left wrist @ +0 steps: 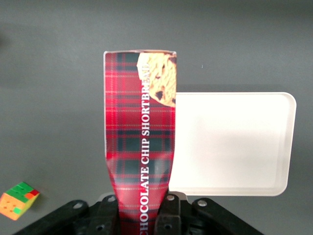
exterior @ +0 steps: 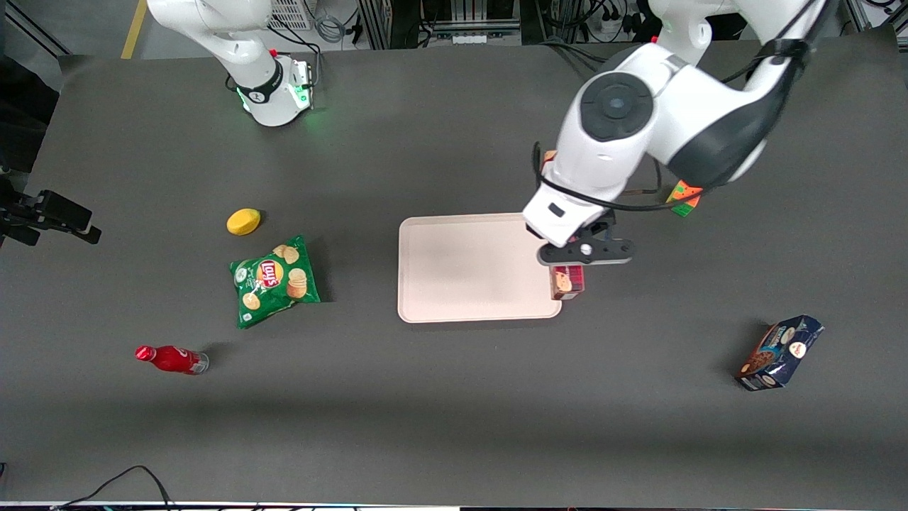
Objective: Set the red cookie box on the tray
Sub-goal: 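Carry the held box with the left gripper over the white tray, then lower the box onto the tray and open the left gripper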
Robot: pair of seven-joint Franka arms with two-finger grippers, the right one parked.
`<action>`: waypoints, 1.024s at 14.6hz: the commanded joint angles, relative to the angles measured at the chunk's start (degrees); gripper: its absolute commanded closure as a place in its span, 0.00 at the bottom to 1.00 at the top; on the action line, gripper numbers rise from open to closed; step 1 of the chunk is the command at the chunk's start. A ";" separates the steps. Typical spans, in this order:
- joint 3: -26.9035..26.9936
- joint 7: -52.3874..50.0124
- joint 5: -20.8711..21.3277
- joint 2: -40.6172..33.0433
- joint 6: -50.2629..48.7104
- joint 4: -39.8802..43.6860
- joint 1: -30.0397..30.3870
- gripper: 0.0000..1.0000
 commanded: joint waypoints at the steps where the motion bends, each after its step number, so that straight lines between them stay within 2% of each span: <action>1: -1.59 -8.06 2.78 -1.91 7.72 -8.70 0.67 0.80; 2: -1.60 -8.16 4.70 -1.74 9.48 -10.72 0.58 0.80; 5: -1.60 -9.99 5.60 -1.82 17.29 -17.83 0.58 0.80; 7: -1.51 -12.62 7.61 -1.65 22.05 -22.06 0.58 0.80; 10: -1.51 -20.08 13.40 0.19 27.76 -26.81 0.23 0.80; 11: -1.51 -22.37 16.47 0.98 28.82 -27.87 0.05 0.80; 15: -1.25 -28.01 26.14 6.34 29.19 -28.49 0.05 0.80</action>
